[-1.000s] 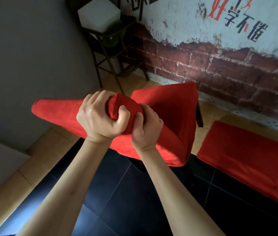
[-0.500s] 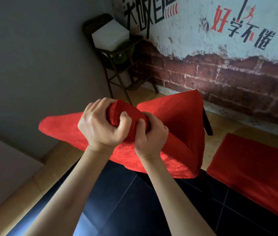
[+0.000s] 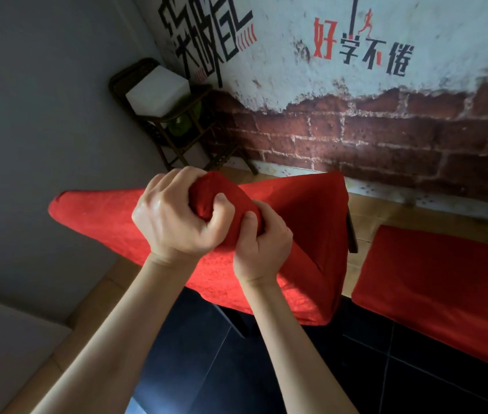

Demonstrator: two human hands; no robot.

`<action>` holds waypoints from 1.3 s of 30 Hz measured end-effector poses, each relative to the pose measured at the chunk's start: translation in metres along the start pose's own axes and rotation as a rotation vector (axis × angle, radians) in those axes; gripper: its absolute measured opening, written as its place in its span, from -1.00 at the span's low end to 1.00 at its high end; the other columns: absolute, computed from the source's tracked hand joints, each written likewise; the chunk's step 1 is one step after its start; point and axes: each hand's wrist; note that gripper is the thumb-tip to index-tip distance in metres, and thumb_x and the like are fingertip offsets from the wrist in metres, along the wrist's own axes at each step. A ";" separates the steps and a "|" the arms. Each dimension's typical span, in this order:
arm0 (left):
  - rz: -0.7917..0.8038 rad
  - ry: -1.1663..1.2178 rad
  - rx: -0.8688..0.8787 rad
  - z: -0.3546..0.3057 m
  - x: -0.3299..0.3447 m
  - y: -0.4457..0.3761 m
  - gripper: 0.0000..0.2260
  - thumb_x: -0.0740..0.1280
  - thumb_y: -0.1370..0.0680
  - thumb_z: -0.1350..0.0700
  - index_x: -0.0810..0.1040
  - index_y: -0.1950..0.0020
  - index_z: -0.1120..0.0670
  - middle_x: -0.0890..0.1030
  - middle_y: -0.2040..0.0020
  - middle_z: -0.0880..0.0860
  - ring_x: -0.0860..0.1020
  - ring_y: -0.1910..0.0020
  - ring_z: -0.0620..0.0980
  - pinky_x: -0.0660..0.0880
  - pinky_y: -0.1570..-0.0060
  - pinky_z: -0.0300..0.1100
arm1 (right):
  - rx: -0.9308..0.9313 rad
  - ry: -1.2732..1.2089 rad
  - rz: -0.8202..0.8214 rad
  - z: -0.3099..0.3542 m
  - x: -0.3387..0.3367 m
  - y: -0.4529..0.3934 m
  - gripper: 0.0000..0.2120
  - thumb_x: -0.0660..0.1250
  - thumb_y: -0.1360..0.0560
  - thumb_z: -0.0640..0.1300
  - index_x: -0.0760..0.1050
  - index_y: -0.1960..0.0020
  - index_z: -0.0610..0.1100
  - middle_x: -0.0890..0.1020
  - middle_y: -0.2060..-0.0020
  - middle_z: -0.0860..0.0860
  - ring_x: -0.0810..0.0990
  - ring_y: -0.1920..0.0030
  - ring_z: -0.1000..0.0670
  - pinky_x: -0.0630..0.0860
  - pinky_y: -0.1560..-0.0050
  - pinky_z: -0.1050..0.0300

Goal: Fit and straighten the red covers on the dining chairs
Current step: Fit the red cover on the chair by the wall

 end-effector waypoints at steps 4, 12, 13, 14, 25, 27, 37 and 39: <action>0.032 -0.001 0.034 -0.017 0.013 0.013 -0.68 0.21 -0.32 -0.09 0.60 0.24 0.14 0.61 0.31 0.00 0.56 0.31 0.06 0.36 0.29 -0.22 | -0.014 -0.009 -0.034 -0.020 -0.016 -0.003 -0.53 0.10 -0.38 0.06 0.64 0.09 -0.24 0.70 0.22 -0.10 0.66 0.18 -0.20 0.53 0.08 -0.22; 0.045 -0.007 0.054 -0.034 0.040 0.027 -0.66 0.21 -0.32 -0.10 0.61 0.23 0.14 0.62 0.30 0.01 0.56 0.31 0.07 0.32 0.28 -0.25 | 0.016 -0.049 -0.033 -0.049 -0.031 -0.015 -0.51 0.07 -0.39 0.05 0.64 0.08 -0.25 0.70 0.21 -0.10 0.65 0.18 -0.19 0.52 0.12 -0.20; 0.045 -0.007 0.052 -0.036 0.041 0.026 -0.66 0.21 -0.32 -0.11 0.61 0.23 0.14 0.62 0.30 0.00 0.56 0.30 0.06 0.32 0.28 -0.26 | 0.007 -0.051 -0.046 -0.050 -0.032 -0.017 -0.51 0.07 -0.39 0.05 0.64 0.08 -0.25 0.70 0.20 -0.11 0.65 0.18 -0.19 0.52 0.12 -0.21; 0.045 -0.005 0.056 -0.039 0.042 0.026 -0.66 0.21 -0.32 -0.11 0.60 0.24 0.13 0.62 0.30 0.00 0.56 0.31 0.06 0.31 0.28 -0.26 | -0.002 -0.054 -0.060 -0.051 -0.033 -0.018 -0.52 0.08 -0.39 0.05 0.64 0.07 -0.25 0.70 0.20 -0.11 0.65 0.17 -0.19 0.52 0.13 -0.21; 0.068 -0.034 0.128 -0.055 0.050 0.065 -0.66 0.22 -0.32 -0.09 0.61 0.22 0.14 0.62 0.30 0.01 0.56 0.32 0.09 0.32 0.30 -0.25 | -0.010 -0.062 -0.069 -0.073 -0.066 0.003 -0.53 0.08 -0.40 0.02 0.62 0.09 -0.29 0.69 0.21 -0.12 0.64 0.21 -0.21 0.53 0.13 -0.21; 0.070 -0.041 0.126 -0.055 0.049 0.069 -0.66 0.21 -0.32 -0.09 0.61 0.21 0.15 0.63 0.29 0.02 0.56 0.31 0.10 0.33 0.29 -0.25 | -0.006 -0.063 -0.047 -0.075 -0.068 0.005 -0.53 0.08 -0.39 0.03 0.62 0.08 -0.28 0.69 0.21 -0.11 0.64 0.19 -0.21 0.53 0.11 -0.20; 0.144 -0.050 0.075 -0.059 0.045 0.069 -0.66 0.20 -0.33 -0.10 0.61 0.20 0.13 0.62 0.28 0.00 0.55 0.30 0.08 0.31 0.30 -0.26 | 0.042 -0.041 0.047 -0.072 -0.076 0.008 -0.51 0.07 -0.44 0.05 0.62 -0.02 -0.24 0.69 0.11 -0.08 0.64 0.08 -0.10 0.53 0.02 -0.09; 0.205 -0.028 0.061 -0.060 0.040 0.067 -0.64 0.21 -0.34 -0.12 0.62 0.15 0.12 0.63 0.24 0.00 0.57 0.25 0.07 0.33 0.26 -0.25 | 0.101 -0.012 0.085 -0.067 -0.081 0.009 -0.46 0.05 -0.44 0.10 0.61 -0.08 -0.23 0.69 0.04 -0.07 0.63 0.01 -0.07 0.52 -0.06 -0.05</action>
Point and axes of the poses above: each hand's wrist, its own y-axis away from the middle knuckle, its own x-axis out of the palm, z = x × y
